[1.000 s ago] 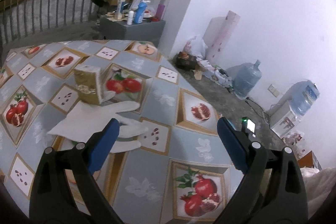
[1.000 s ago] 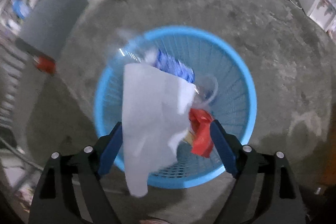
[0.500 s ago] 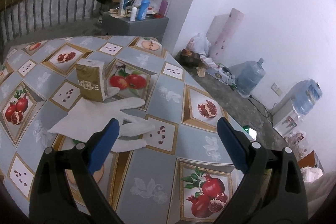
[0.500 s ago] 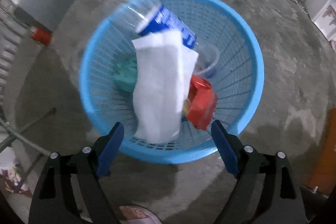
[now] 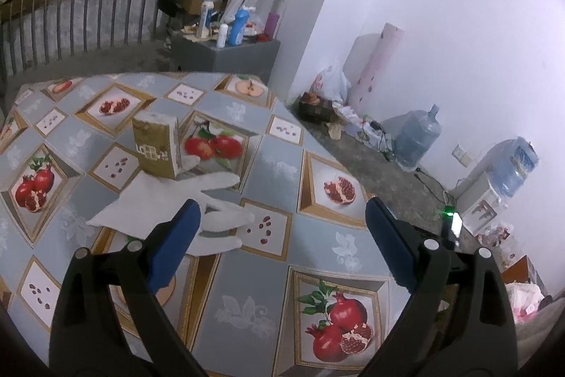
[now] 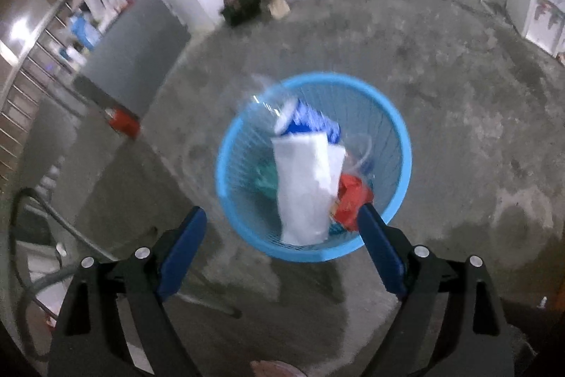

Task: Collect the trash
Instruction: 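Move both grippers back to the table toward the glove and box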

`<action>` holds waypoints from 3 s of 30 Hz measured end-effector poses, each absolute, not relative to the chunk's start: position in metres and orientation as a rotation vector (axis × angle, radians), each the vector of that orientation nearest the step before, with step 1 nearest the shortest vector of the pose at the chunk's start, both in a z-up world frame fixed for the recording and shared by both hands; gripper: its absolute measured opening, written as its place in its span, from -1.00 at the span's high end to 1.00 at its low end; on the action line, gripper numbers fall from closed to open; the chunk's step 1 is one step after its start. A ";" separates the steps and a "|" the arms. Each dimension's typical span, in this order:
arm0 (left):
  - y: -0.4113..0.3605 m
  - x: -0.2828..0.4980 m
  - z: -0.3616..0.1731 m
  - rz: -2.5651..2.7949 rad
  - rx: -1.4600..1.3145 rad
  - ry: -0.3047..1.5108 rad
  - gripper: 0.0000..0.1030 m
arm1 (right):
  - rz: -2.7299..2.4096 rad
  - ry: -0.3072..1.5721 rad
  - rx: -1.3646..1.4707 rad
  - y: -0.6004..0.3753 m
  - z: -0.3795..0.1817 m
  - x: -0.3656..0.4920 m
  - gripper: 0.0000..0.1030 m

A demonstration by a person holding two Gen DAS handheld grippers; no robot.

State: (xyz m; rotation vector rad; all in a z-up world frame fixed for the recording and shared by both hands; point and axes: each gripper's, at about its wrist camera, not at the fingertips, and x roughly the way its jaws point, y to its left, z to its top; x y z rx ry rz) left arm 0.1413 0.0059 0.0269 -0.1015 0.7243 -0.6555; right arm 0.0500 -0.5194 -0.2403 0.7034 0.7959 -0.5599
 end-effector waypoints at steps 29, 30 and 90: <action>0.081 0.102 0.067 -0.354 -0.405 0.520 -0.83 | -0.266 0.312 0.207 -0.295 -0.003 0.014 -0.88; 0.085 0.102 0.065 -0.349 -0.424 0.528 -0.83 | -0.259 0.316 0.232 -0.292 -0.002 0.015 -0.88; 0.107 0.096 0.045 -0.518 -0.534 0.537 -0.83 | -0.160 0.406 0.386 -0.246 -0.001 0.037 -0.88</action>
